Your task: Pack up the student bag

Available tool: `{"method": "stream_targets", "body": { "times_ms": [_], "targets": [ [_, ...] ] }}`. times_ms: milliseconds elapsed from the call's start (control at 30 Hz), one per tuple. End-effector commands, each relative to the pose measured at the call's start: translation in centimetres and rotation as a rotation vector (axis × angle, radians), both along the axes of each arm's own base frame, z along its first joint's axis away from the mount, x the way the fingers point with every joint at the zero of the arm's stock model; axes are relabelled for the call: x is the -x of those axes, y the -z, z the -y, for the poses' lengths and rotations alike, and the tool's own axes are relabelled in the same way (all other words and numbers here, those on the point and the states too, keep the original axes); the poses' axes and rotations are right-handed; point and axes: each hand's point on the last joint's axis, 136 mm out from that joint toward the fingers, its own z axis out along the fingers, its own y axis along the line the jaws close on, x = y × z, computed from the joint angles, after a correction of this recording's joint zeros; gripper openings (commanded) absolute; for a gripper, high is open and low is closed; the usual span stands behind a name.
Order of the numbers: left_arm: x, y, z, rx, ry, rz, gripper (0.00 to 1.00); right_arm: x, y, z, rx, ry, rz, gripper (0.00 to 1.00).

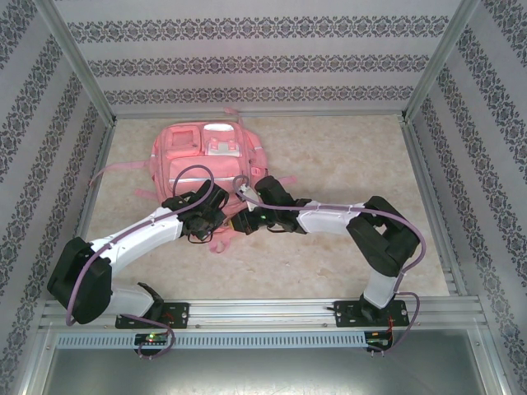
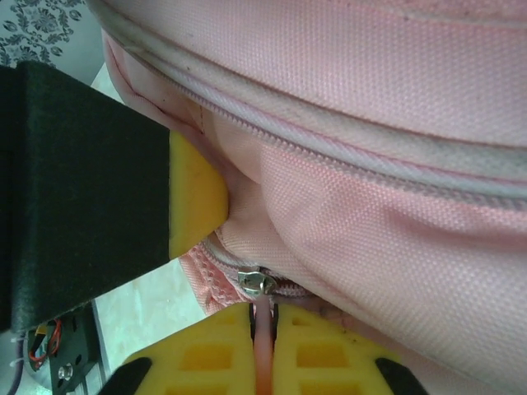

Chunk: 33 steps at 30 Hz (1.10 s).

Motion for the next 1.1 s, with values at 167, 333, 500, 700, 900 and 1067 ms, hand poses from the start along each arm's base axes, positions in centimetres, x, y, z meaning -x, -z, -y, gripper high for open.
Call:
{"method": "stream_targets", "body": {
  "times_ms": [167,333,500,700,900,1067],
  "targets": [
    [-0.6,-1.1,-0.9,-0.035,-0.009,0.028,0.0,-0.8,-0.3,2.0,0.055,0.083,0.088,0.0],
    [0.1,-1.6,-2.6,-0.07,-0.049,0.046,0.0,-2.3,-0.2,4.1,0.093,0.163,0.128,0.0],
    [0.8,-2.3,-4.5,-0.091,-0.089,0.068,0.0,-4.4,0.7,7.1,0.185,0.262,0.17,0.0],
    [1.3,-3.1,-5.7,-0.11,-0.092,0.082,0.0,-7.3,1.1,10.1,0.232,0.352,0.183,0.0],
    [1.2,-3.2,-7.1,-0.121,-0.082,0.073,0.0,-7.3,-1.5,10.4,0.199,0.349,0.223,0.0],
    [0.4,-3.8,-10.1,-0.114,-0.103,0.066,0.0,-4.7,-3.4,8.3,0.157,0.29,0.237,0.0]
  ]
}}
